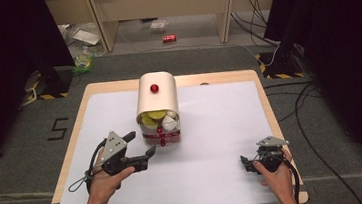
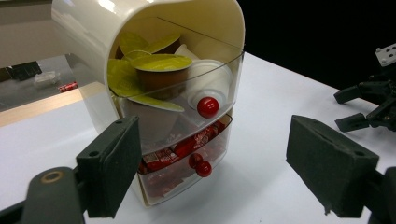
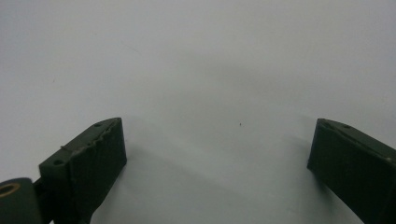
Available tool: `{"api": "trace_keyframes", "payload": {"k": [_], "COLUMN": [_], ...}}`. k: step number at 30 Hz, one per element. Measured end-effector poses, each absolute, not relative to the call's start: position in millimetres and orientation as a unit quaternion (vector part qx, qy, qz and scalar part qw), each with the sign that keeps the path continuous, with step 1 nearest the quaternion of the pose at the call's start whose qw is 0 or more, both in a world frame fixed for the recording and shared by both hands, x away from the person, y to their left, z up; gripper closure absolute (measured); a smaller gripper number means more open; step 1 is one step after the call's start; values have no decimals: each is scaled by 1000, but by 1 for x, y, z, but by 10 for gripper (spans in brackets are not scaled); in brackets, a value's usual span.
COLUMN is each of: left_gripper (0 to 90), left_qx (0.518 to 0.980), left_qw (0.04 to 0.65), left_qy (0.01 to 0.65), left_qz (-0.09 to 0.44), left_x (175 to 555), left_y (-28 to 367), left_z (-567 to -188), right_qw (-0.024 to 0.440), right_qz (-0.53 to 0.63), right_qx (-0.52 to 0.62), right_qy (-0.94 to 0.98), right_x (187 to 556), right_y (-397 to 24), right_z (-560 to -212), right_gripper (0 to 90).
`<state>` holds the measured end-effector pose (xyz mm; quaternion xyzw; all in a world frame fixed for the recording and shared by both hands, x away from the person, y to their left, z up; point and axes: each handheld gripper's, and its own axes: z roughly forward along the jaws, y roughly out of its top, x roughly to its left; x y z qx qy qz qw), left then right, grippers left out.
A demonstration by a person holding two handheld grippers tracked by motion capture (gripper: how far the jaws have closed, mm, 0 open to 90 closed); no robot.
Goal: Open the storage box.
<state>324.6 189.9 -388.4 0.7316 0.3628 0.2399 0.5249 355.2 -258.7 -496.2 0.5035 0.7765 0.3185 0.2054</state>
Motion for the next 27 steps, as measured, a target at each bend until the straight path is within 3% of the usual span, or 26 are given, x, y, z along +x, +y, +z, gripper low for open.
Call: {"api": "trace_keyframes", "payload": {"k": [27], "left_gripper": [196], "left_qx": [731], "left_qw": [532], "left_qy": [339], "left_qz": [259], "left_x": [340], "left_y": [172], "left_z": [-377], "right_qw": [206], "right_qz": [319], "right_qx": [503], "right_qy": [776], "right_x": [355], "right_y": [-259], "right_z": [-496], "right_gripper": [43]}}
